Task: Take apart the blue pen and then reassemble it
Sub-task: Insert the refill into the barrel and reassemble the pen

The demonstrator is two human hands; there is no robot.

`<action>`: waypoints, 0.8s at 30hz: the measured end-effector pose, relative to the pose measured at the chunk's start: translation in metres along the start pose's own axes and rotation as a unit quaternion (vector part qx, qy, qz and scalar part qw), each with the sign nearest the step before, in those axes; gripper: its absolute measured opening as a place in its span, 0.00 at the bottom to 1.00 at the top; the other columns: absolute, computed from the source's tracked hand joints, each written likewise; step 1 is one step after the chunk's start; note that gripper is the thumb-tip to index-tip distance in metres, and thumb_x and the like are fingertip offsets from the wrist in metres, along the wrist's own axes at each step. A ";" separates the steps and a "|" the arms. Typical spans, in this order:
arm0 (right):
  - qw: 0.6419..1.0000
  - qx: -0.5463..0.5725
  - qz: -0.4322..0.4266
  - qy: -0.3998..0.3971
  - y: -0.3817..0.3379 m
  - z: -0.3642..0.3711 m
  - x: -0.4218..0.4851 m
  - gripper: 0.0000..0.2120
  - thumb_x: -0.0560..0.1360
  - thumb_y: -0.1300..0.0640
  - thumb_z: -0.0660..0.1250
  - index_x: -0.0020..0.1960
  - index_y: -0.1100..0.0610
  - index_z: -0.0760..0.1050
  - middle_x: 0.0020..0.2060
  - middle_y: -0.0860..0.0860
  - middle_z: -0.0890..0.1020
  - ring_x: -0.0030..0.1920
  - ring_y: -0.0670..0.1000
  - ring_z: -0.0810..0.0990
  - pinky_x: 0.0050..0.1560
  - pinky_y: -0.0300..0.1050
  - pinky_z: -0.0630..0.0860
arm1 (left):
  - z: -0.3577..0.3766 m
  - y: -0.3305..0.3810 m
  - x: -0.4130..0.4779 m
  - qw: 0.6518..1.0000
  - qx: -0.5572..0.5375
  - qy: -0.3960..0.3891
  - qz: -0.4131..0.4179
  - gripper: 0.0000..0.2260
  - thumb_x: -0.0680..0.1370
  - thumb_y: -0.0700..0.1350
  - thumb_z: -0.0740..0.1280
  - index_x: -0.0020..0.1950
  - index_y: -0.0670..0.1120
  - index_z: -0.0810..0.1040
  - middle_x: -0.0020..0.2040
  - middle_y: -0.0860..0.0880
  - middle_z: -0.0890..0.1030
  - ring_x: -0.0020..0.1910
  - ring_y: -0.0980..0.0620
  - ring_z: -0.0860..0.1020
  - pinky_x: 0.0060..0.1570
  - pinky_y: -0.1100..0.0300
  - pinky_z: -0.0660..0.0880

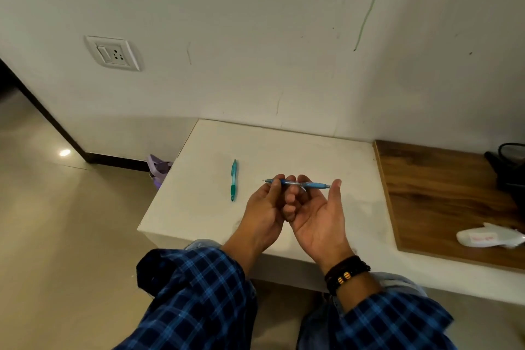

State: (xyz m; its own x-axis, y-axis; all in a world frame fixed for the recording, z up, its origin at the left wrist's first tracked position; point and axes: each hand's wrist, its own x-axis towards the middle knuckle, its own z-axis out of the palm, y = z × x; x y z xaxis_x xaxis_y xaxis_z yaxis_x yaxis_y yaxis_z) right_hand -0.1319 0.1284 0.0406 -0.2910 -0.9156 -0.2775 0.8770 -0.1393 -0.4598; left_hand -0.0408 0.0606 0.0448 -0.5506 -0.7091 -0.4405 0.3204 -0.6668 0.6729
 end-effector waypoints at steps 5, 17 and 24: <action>0.999 0.031 -0.014 0.030 -0.001 -0.002 0.005 0.32 0.81 0.32 0.48 0.49 0.59 0.75 0.36 0.55 0.75 0.35 0.51 0.73 0.35 0.42 0.71 | 0.005 -0.010 0.003 0.997 0.054 0.002 0.051 0.14 0.85 0.44 0.56 0.64 0.39 0.75 0.46 0.46 0.82 0.39 0.54 0.80 0.41 0.62 0.78; 0.999 0.047 0.000 0.015 0.003 -0.004 0.008 0.33 0.79 0.30 0.45 0.46 0.58 0.73 0.34 0.52 0.68 0.32 0.50 0.68 0.30 0.42 0.68 | 0.009 -0.015 0.002 0.998 0.045 0.020 0.045 0.13 0.85 0.43 0.56 0.62 0.40 0.75 0.52 0.44 0.83 0.48 0.52 0.83 0.50 0.60 0.80; 1.000 0.030 0.001 0.006 0.007 -0.004 0.009 0.33 0.80 0.31 0.43 0.47 0.57 0.71 0.34 0.52 0.67 0.32 0.50 0.68 0.31 0.43 0.69 | 0.008 -0.015 0.004 0.998 0.033 0.030 0.037 0.13 0.85 0.44 0.56 0.62 0.40 0.76 0.47 0.44 0.82 0.36 0.55 0.80 0.40 0.63 0.79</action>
State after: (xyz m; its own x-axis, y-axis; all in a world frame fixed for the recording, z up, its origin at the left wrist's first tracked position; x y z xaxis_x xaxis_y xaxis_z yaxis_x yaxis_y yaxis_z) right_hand -0.1303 0.1203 0.0317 -0.2932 -0.9117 -0.2879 0.8989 -0.1603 -0.4077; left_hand -0.0539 0.0693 0.0374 -0.4795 -0.7701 -0.4207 0.3066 -0.5963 0.7419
